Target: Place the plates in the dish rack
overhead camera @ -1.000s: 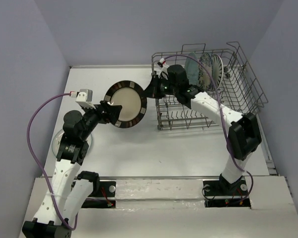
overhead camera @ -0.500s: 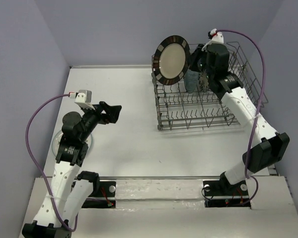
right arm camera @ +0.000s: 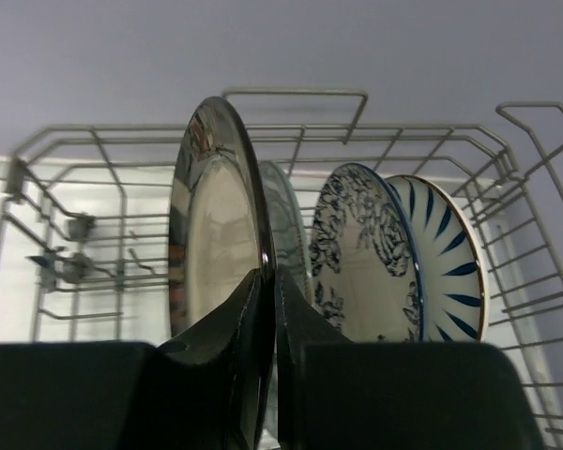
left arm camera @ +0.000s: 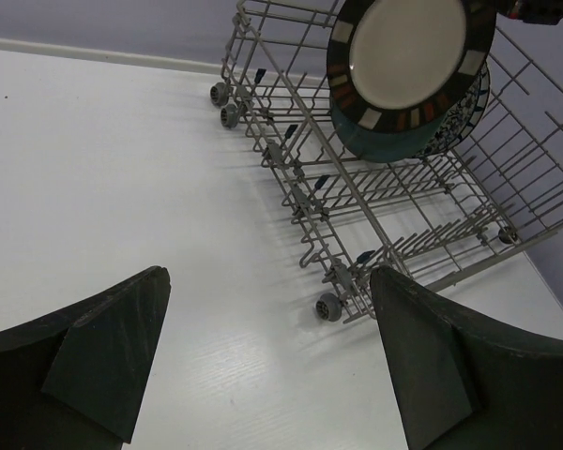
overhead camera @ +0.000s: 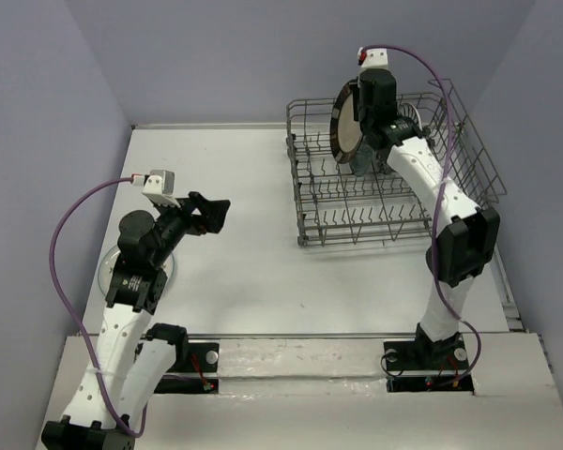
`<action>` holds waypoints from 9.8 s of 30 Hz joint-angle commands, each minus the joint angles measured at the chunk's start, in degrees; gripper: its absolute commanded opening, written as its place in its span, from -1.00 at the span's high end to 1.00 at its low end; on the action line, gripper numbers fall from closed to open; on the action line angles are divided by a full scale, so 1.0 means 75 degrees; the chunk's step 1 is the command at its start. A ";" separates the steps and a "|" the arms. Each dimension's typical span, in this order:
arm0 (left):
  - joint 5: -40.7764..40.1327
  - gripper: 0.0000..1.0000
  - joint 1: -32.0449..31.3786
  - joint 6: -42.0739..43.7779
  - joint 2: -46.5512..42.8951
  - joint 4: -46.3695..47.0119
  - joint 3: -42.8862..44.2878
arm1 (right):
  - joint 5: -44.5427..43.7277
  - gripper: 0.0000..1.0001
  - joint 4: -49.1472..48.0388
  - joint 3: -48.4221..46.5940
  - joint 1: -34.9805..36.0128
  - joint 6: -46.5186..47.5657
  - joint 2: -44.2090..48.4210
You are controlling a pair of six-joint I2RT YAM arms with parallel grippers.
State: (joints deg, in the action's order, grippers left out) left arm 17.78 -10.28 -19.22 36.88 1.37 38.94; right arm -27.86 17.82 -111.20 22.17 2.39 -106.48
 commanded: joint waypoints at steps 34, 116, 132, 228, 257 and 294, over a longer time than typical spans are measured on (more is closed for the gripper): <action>0.0078 -0.98 -0.0012 0.0137 0.0028 0.0193 0.0105 | -0.0272 0.86 -0.1368 -0.0773 0.0043 0.1790 -0.0686; 0.0010 -0.98 -0.1992 0.1016 -0.1812 -0.0170 0.0633 | 0.5613 -0.30 -0.1815 -0.2457 0.5352 -0.5580 -0.5876; -0.1281 -0.98 -0.2531 0.1321 -0.2023 -0.0147 0.0152 | 0.4675 0.30 -0.1568 -0.2951 0.5633 -0.5382 -0.6627; 0.2071 0.04 -0.0141 -0.2499 0.1294 0.2489 -0.0949 | 0.6421 0.86 -0.4638 0.6388 0.1590 -0.6448 0.4072; 0.4016 0.65 -0.0117 -0.3214 0.0941 0.4388 -0.0785 | 0.9095 0.86 -0.4509 0.6940 0.1590 -0.4620 0.3931; -0.0027 -0.98 -0.1570 0.0641 0.0039 -0.0440 0.0129 | -0.1477 0.86 -0.1755 -0.0712 0.1379 -0.0297 -0.0814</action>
State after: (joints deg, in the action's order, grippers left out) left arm 18.35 -21.41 -15.86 37.95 -3.03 38.30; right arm -33.41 12.51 -109.62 32.29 -4.34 -111.31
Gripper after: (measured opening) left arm 0.990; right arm 0.238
